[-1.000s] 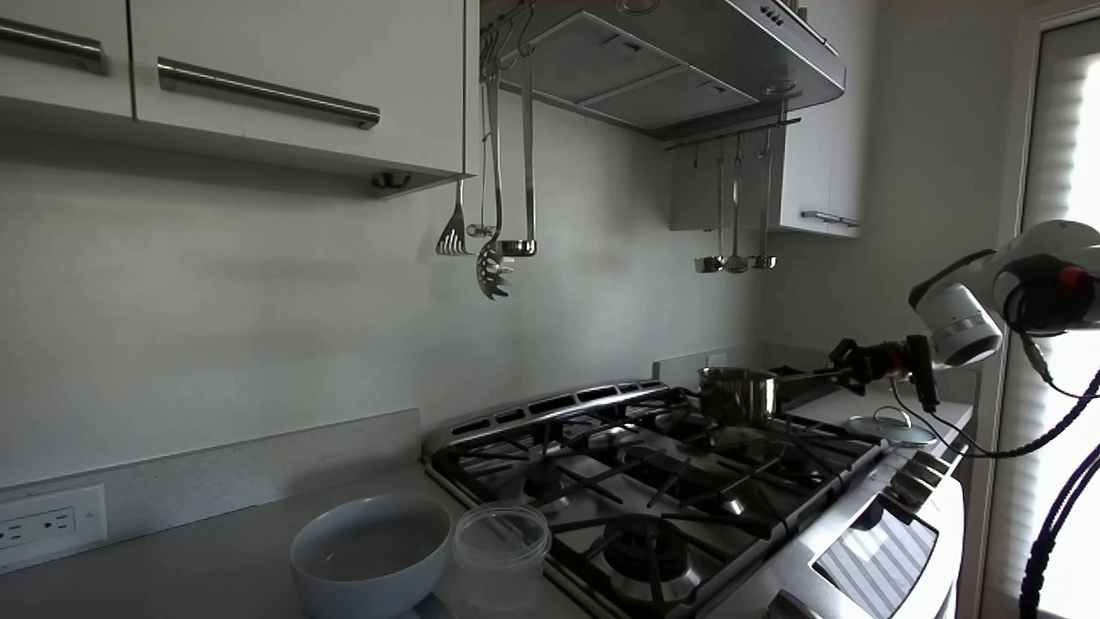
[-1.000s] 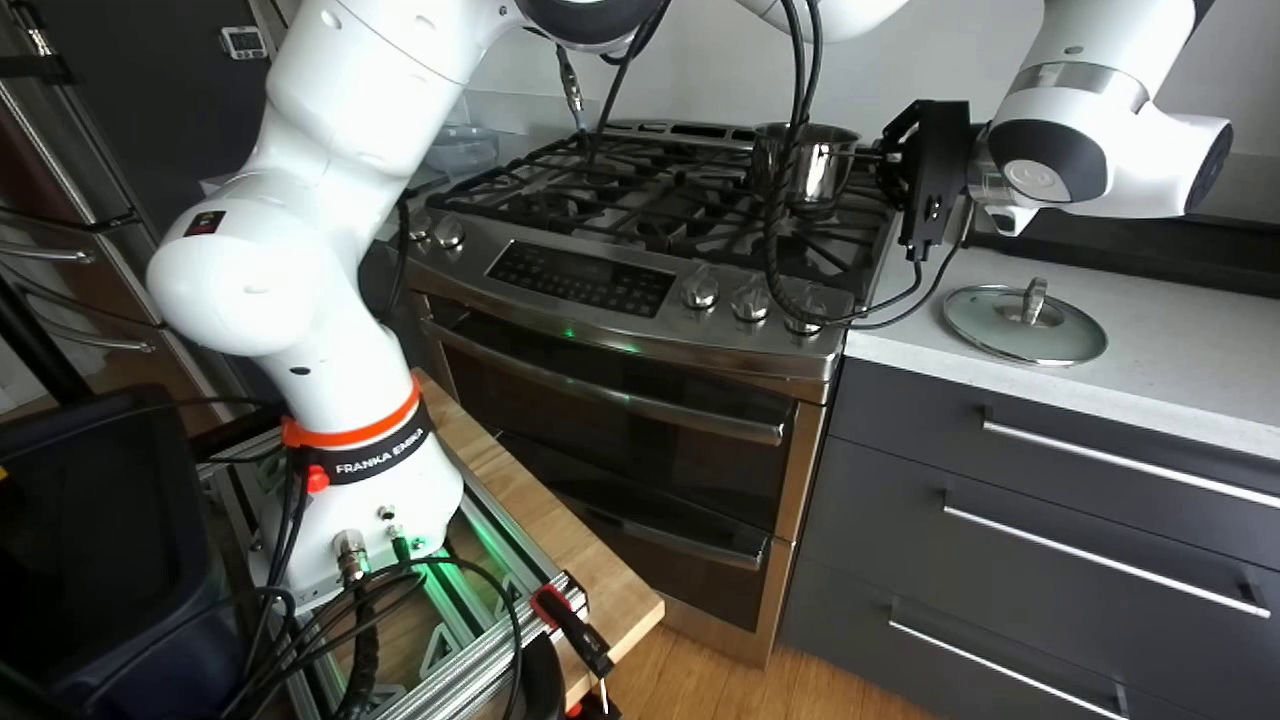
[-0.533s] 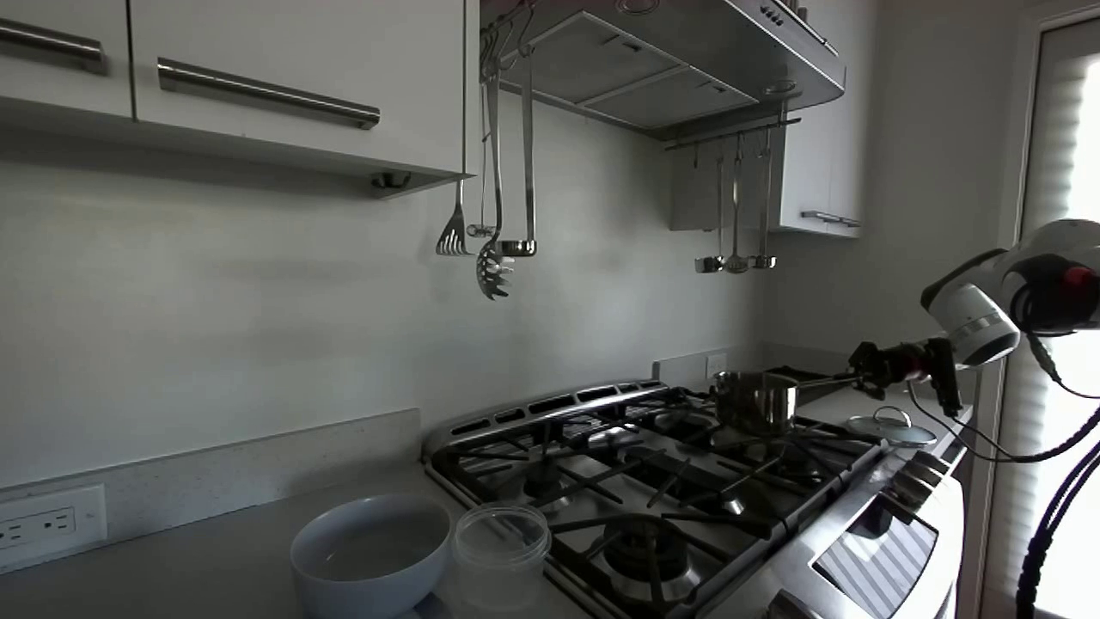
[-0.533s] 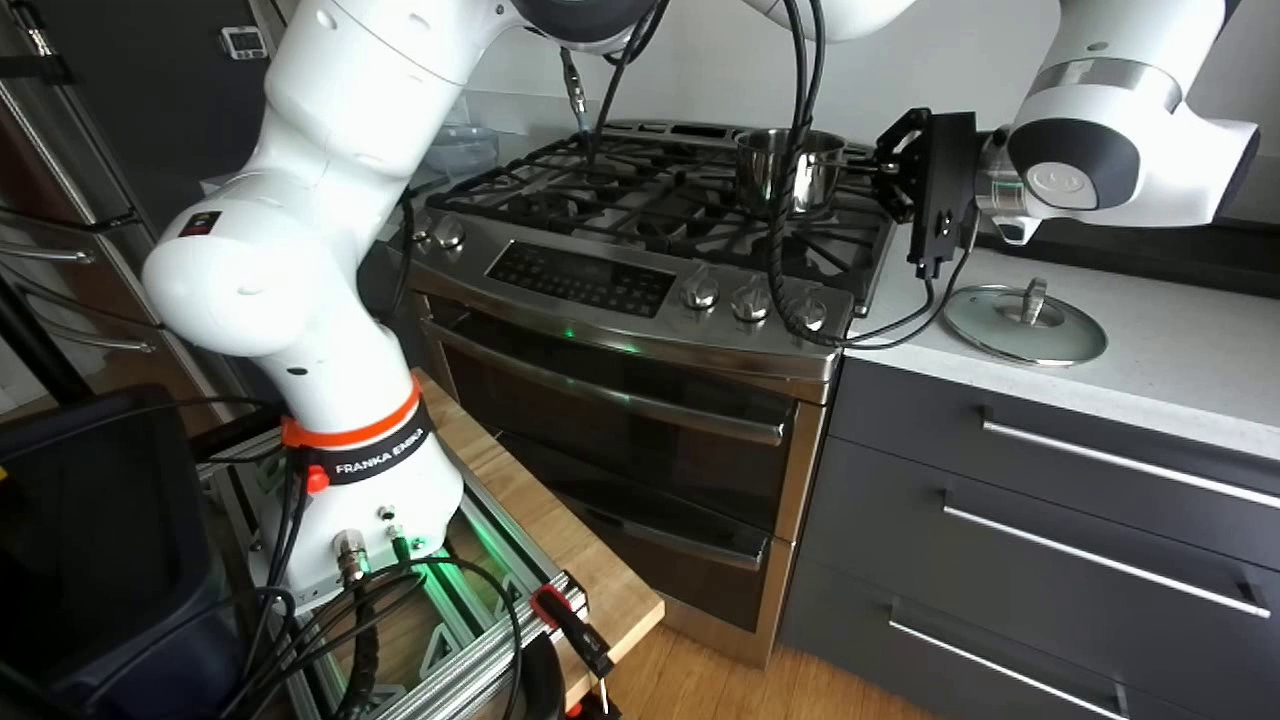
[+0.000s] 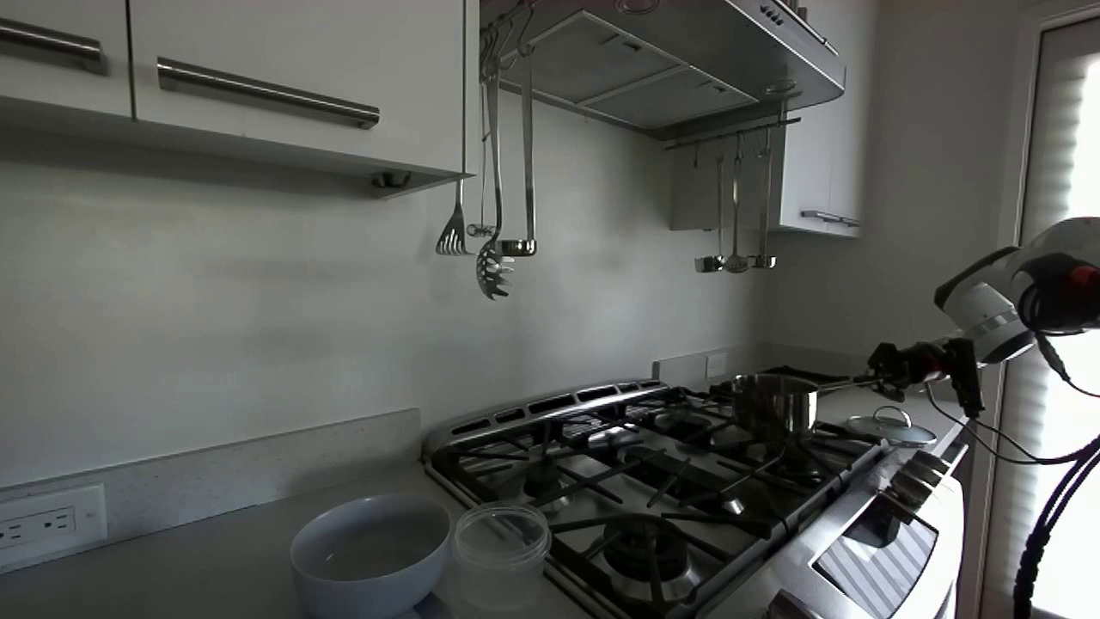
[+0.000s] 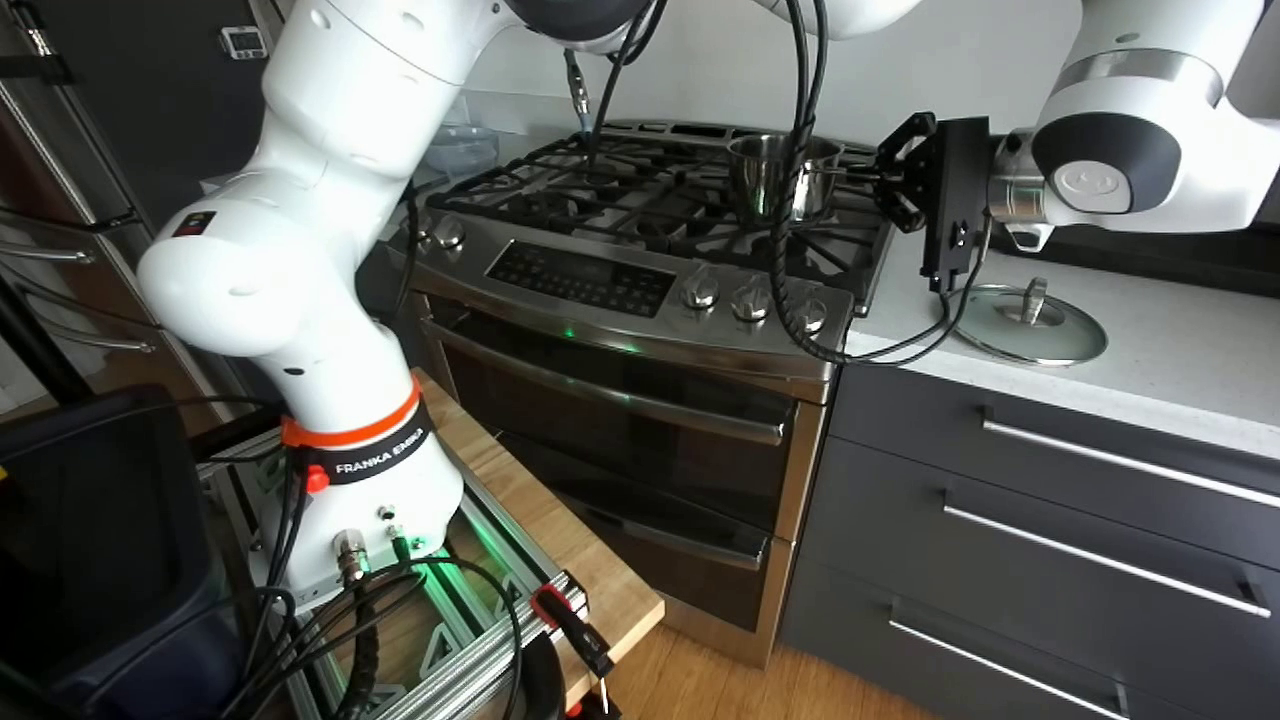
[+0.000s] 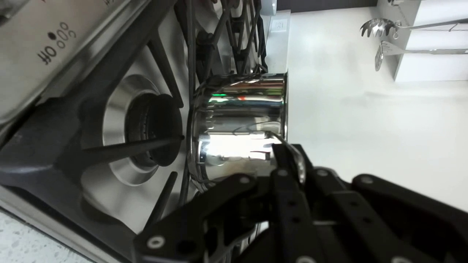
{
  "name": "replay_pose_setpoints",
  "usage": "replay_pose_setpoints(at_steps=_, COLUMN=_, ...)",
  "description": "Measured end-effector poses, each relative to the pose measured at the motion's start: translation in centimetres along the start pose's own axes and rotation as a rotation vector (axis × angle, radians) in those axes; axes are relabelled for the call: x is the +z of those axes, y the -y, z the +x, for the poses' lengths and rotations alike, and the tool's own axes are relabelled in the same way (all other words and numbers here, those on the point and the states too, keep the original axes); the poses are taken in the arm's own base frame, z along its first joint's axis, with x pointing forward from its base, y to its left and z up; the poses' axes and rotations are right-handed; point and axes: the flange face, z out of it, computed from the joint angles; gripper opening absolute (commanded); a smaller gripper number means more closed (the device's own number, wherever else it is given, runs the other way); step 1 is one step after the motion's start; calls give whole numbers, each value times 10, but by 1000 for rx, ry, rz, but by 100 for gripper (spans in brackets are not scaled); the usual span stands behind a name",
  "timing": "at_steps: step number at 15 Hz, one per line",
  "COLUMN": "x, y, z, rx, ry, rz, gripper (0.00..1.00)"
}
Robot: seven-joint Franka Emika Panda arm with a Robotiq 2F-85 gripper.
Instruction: Slide the silver pot to the bottom right cooker on the stove
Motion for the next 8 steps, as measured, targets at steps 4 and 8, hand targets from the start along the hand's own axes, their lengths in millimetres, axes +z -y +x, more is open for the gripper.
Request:
replay_pose_setpoints(at_steps=4, x=-10, y=0, z=-9, rx=3, ry=5, rz=-10, gripper=1)
replay_pose_setpoints(at_steps=8, x=-15, y=-1, z=-14, rx=7, ry=8, rz=-14, gripper=3)
